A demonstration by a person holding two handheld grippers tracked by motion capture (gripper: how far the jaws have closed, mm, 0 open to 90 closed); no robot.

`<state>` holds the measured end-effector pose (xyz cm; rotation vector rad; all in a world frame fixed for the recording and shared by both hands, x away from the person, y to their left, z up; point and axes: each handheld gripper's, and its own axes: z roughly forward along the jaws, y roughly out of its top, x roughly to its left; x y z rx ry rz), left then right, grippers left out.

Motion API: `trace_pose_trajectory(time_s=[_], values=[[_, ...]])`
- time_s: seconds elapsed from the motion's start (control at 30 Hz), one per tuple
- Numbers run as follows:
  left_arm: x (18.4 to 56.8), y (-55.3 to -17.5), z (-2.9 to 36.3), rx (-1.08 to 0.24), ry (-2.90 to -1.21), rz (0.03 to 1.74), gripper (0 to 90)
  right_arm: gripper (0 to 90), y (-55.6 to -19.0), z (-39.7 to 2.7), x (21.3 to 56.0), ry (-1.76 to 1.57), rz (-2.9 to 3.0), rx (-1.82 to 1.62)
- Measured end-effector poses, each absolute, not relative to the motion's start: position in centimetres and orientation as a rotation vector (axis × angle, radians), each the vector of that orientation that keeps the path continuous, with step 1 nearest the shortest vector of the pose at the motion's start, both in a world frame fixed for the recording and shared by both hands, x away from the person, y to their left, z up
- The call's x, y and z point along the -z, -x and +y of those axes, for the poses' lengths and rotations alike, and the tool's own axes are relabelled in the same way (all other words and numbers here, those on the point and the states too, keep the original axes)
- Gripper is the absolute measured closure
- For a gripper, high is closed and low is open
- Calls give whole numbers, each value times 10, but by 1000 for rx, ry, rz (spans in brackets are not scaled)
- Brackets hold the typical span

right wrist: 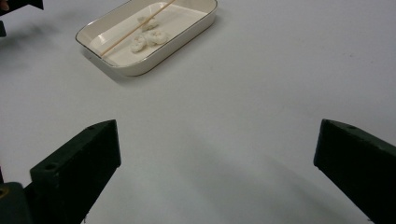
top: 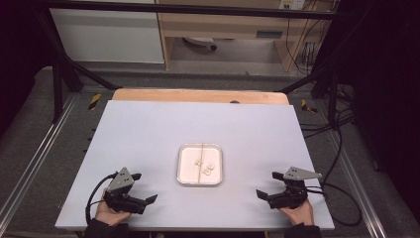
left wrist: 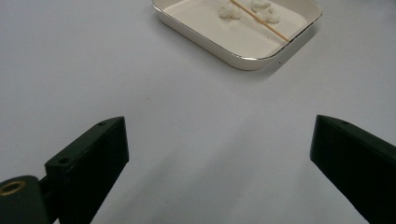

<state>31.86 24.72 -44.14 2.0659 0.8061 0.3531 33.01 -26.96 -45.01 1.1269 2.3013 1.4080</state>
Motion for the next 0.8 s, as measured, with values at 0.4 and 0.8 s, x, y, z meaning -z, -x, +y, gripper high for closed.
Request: trace_pose_trajectory(time_s=[0.4, 0.8], values=[[439, -319, 239, -365, -2085, 816, 44, 13, -330, -270, 449, -1133, 2295, -1406], [433, -320, 225, -384, -2094, 826, 44, 13, -330, -270, 449, -1128, 2295, -1400]])
